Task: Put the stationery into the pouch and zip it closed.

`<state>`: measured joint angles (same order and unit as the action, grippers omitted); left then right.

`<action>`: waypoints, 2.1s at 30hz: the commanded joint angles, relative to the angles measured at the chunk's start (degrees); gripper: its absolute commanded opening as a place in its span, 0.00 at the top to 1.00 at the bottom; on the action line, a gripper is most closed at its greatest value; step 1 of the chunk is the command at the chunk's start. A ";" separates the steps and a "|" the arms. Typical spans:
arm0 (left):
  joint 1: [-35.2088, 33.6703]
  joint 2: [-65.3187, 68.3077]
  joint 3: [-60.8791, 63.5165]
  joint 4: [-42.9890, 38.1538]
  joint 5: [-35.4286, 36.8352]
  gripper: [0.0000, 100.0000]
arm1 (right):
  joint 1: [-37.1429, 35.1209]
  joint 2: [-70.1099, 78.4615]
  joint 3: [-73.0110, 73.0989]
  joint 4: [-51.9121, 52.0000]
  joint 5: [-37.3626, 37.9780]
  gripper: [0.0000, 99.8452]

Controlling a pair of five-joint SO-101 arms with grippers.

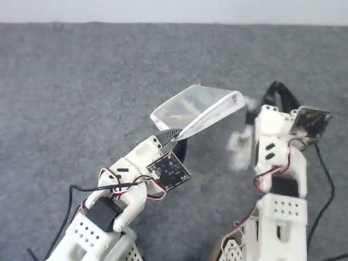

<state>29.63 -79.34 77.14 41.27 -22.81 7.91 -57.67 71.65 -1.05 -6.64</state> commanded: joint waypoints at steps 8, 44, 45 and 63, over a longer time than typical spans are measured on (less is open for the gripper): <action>-0.97 -0.26 -0.48 -0.26 1.32 0.99 | 3.21 8.22 -7.74 -1.27 -4.04 0.99; -11.78 -0.35 -5.93 5.98 19.25 0.72 | -5.32 -44.35 10.73 18.68 -3.96 0.99; -12.57 -0.35 -7.52 7.82 20.04 0.71 | -5.32 -46.29 10.81 20.44 -3.96 0.99; -41.85 -15.12 -15.69 23.91 20.66 0.71 | -4.79 -46.46 11.60 29.93 -3.96 0.99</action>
<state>-6.95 -86.55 64.92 62.37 -3.47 2.90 -103.12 83.60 27.43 -10.59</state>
